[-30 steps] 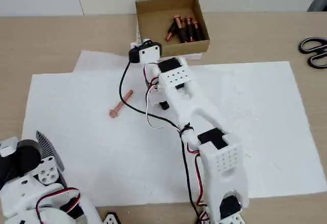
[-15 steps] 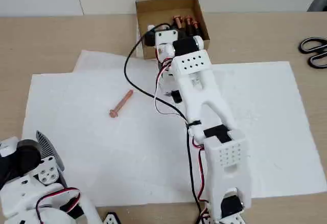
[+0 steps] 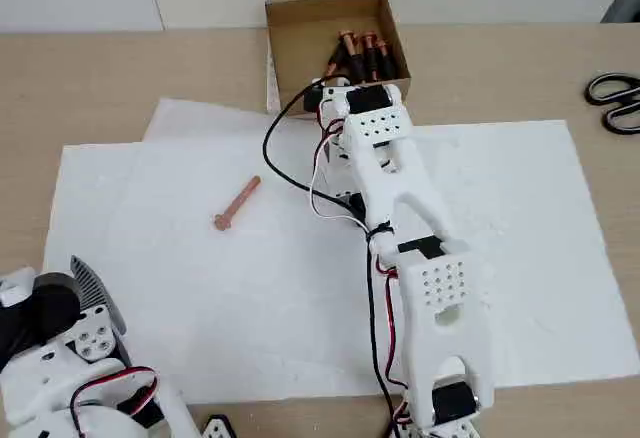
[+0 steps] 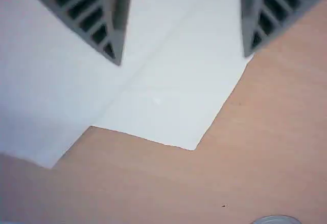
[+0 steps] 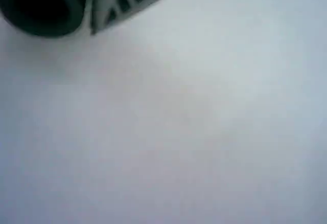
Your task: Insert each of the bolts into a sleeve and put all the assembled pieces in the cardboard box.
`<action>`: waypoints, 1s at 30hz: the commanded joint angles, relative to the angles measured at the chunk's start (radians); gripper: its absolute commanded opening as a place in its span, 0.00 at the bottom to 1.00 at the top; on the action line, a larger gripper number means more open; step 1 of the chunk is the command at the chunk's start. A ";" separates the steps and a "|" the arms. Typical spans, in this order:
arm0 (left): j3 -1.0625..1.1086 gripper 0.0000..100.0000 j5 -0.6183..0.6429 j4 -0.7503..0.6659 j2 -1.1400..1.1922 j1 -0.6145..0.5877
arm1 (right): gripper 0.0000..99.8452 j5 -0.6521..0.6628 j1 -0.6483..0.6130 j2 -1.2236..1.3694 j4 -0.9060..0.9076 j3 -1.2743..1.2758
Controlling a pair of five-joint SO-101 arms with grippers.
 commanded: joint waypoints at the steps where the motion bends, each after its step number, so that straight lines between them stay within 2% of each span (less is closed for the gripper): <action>1: -0.005 0.15 0.006 -0.020 -0.002 -0.002 | 0.17 -0.009 0.005 -0.012 0.002 -0.026; 14: -0.004 0.15 0.006 -0.020 -0.002 -0.002 | 0.16 -0.025 0.005 0.058 0.004 -0.020; 23: -0.004 0.15 0.006 -0.020 -0.002 -0.002 | 0.01 -0.021 0.007 0.065 0.001 -0.026; 30: -0.005 0.15 0.006 -0.020 -0.002 -0.002 | 0.00 -0.018 0.012 0.019 0.035 -0.063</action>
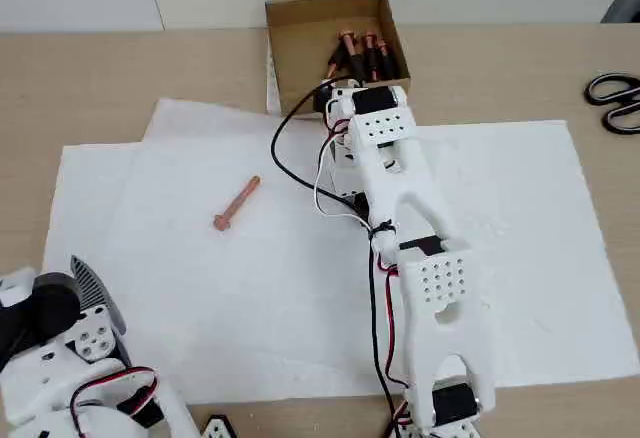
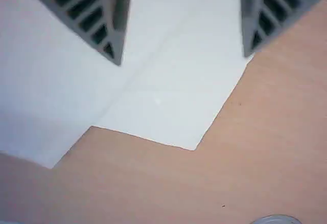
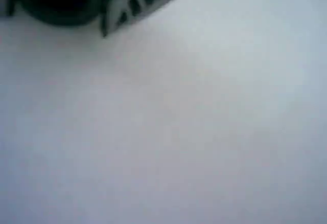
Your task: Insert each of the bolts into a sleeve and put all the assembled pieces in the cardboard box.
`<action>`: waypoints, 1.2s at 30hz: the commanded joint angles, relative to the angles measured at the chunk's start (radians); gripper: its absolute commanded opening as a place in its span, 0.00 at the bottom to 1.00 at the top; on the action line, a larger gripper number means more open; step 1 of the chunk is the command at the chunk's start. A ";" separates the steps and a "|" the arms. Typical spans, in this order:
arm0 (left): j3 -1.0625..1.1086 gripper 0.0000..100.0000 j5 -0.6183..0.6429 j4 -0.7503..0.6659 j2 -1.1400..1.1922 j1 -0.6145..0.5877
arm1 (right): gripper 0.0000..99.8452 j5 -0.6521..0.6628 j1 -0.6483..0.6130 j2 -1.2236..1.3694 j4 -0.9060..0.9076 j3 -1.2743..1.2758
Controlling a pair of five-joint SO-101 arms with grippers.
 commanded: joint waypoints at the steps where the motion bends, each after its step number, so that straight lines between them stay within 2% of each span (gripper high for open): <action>1: -0.005 0.15 0.006 -0.020 -0.002 -0.002 | 0.00 -0.005 -0.004 -0.065 0.028 -0.025; 12: -0.035 0.15 0.006 -0.015 0.041 -0.002 | 0.00 -0.008 0.002 -0.300 0.045 -0.023; 17: -0.145 0.15 0.006 0.043 0.301 -0.002 | 0.00 -0.008 0.039 -0.351 0.053 -0.023; 22: -0.389 0.15 0.003 0.092 0.626 0.012 | 0.00 -0.008 0.084 -0.403 0.053 0.038; 25: -0.559 0.15 0.002 0.149 0.813 0.106 | 0.00 -0.006 0.094 -0.437 0.050 0.094; 31: -0.780 0.15 0.000 0.210 1.192 0.433 | 0.00 -0.009 0.114 -0.464 0.048 0.126; 33: -0.811 0.15 -0.061 0.213 1.307 0.525 | 0.00 -0.009 0.114 -0.467 0.050 0.126; 36: -0.822 0.15 -0.238 0.213 1.439 0.632 | 0.00 -0.006 0.114 -0.484 0.051 0.126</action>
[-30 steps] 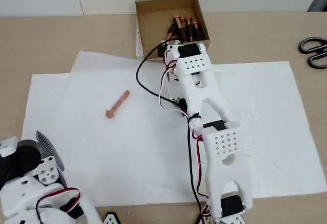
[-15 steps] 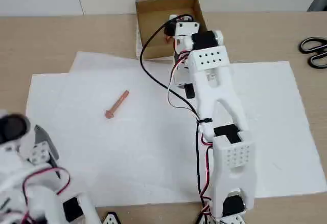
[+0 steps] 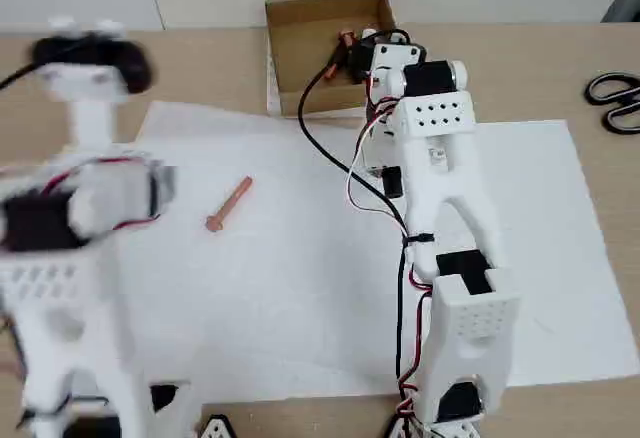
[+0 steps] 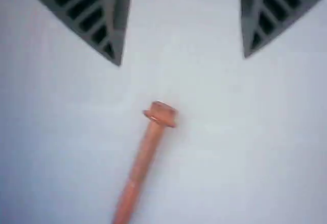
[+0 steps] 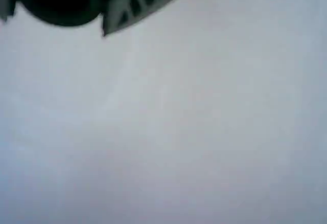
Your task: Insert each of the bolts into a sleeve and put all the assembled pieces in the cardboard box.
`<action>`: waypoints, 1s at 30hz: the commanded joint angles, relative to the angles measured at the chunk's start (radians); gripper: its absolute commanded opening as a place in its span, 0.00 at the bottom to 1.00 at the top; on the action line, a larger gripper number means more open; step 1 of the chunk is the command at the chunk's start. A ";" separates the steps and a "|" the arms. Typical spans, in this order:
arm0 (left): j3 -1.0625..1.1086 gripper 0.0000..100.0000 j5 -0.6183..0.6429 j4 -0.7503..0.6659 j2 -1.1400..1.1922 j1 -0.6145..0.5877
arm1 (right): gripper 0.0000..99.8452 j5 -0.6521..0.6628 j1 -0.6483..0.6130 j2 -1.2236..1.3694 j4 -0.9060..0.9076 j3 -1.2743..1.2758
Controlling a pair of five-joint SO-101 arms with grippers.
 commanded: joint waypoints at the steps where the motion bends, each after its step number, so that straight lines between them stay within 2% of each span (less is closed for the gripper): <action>1: -0.050 0.15 -0.175 0.017 0.133 0.129 | 0.00 -0.006 0.007 -0.101 0.016 -0.003; 7: -0.050 0.15 -0.339 -0.005 0.239 0.212 | 0.00 -0.008 0.008 -0.163 0.012 0.084; 25: -0.050 0.15 -0.344 -0.242 0.540 0.158 | 0.00 -0.005 0.007 -0.186 0.008 0.115; 30: -0.050 0.15 -0.347 -0.252 0.606 0.158 | 0.00 -0.008 0.007 -0.186 0.008 0.115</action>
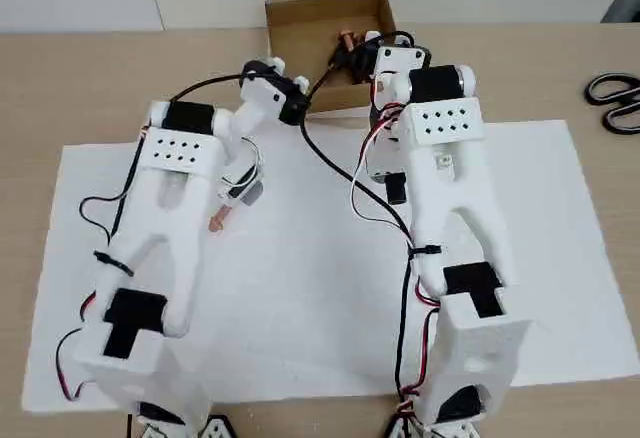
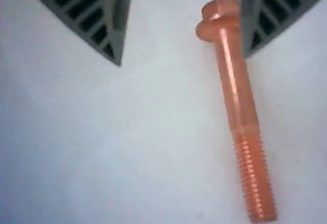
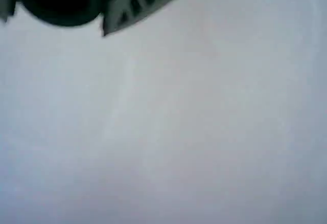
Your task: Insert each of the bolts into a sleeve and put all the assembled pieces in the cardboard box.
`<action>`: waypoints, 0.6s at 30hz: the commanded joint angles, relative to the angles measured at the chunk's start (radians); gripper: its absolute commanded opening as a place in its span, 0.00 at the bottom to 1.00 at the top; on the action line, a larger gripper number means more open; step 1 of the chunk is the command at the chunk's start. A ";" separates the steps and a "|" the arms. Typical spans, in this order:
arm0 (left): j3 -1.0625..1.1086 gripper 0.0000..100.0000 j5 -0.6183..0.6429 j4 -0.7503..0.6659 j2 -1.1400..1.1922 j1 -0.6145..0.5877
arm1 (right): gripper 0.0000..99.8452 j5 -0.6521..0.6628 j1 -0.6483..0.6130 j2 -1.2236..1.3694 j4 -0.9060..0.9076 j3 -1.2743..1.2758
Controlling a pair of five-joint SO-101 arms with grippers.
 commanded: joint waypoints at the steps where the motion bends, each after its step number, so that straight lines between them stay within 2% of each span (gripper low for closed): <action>1: -0.041 0.15 -0.006 -0.018 0.020 -0.008 | 0.00 -0.008 0.005 -0.070 0.008 -0.005; 9: -0.041 0.15 -0.006 -0.040 0.097 -0.008 | 0.00 -0.006 0.007 -0.065 0.008 -0.003; 18: -0.041 0.15 -0.006 -0.074 0.158 -0.081 | 0.00 -0.005 0.013 -0.065 0.008 -0.003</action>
